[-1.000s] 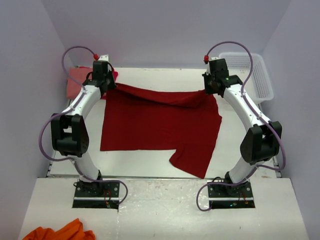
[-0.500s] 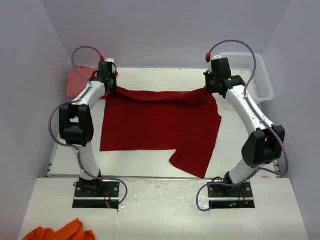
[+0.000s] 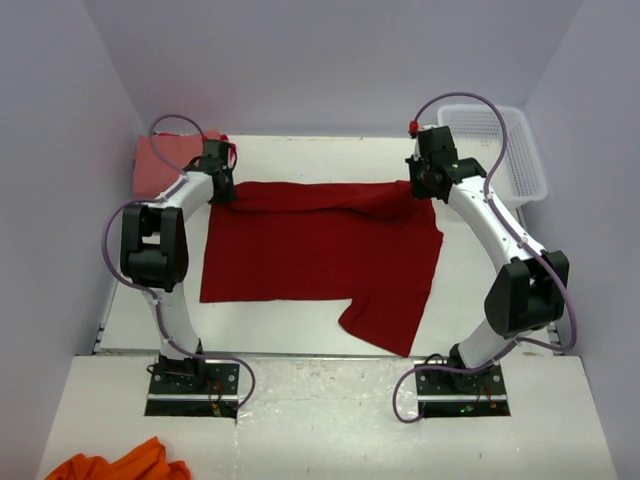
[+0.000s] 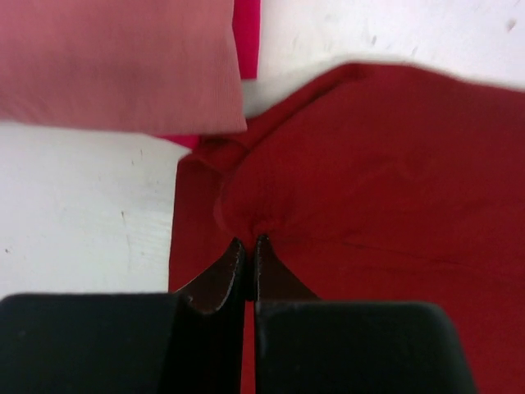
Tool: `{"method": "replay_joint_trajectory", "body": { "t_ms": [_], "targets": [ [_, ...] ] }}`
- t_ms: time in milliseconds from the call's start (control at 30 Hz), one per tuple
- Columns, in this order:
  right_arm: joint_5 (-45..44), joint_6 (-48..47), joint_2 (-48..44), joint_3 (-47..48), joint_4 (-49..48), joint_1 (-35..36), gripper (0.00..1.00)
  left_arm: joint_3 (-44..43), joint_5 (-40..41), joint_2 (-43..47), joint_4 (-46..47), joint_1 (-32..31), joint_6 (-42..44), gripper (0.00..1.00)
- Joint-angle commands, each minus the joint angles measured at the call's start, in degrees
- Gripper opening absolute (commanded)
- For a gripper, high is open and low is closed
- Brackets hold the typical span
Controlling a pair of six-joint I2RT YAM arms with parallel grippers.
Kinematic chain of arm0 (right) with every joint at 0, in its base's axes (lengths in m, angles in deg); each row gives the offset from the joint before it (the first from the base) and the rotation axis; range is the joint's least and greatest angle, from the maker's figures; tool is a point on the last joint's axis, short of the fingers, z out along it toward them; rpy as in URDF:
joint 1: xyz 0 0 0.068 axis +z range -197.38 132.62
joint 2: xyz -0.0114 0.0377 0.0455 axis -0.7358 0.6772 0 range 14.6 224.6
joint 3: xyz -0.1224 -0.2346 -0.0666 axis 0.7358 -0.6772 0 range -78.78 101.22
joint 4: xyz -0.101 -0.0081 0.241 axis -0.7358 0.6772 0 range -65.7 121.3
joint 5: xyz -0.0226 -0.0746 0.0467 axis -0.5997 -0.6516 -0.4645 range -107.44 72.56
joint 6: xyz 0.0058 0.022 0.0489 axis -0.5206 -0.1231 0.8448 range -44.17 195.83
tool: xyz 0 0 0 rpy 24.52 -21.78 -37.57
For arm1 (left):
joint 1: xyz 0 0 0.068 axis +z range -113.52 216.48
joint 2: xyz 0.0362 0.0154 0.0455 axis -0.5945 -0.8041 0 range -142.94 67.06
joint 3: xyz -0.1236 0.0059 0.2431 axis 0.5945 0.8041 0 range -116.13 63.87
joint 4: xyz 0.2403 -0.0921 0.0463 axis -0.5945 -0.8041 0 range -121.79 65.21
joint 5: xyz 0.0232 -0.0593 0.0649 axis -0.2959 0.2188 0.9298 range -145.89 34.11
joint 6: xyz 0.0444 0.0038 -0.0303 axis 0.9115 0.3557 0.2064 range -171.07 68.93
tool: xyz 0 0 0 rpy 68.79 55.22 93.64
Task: Fold and stack the t-shirts
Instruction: Flatten out the tshirt
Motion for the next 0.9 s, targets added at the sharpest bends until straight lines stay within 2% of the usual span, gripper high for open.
{"method": "replay_joint_trajectory", "body": {
  "t_ms": [0,167,367,533,700,733,867],
  "targets": [
    [-2.61,1.22,-3.13,-1.53,-0.1,0.68,0.0,1.87,0.49,3.74,-0.27,-0.91,-1.52,0.0],
    [-2.88,1.92,-4.72,-1.8,-0.55,0.77,0.0,2.05,0.67,7.34,0.16,-3.29,-1.25,0.0],
    [-3.94,1.92,-11.12,-1.45,-2.47,2.17,0.0,6.61,-2.23,19.36,5.33,-4.26,-1.52,0.0],
    [-9.2,1.66,-20.44,2.85,-1.44,6.04,0.0,9.69,-10.75,35.97,8.43,-4.35,-2.66,0.0],
    [-14.12,0.43,-37.46,9.78,-1.17,12.44,0.0,9.7,-20.93,53.2,7.46,-4.43,-4.59,0.0],
    [-14.39,0.17,-37.51,10.93,-1.17,13.24,0.0,9.61,-20.96,55.75,7.29,-4.43,-5.03,0.0],
    [-8.08,0.34,-46.27,19.62,2.52,14.57,0.0,7.94,-29.54,68.3,6.93,-4.43,-6.44,0.0]
  ]
}}
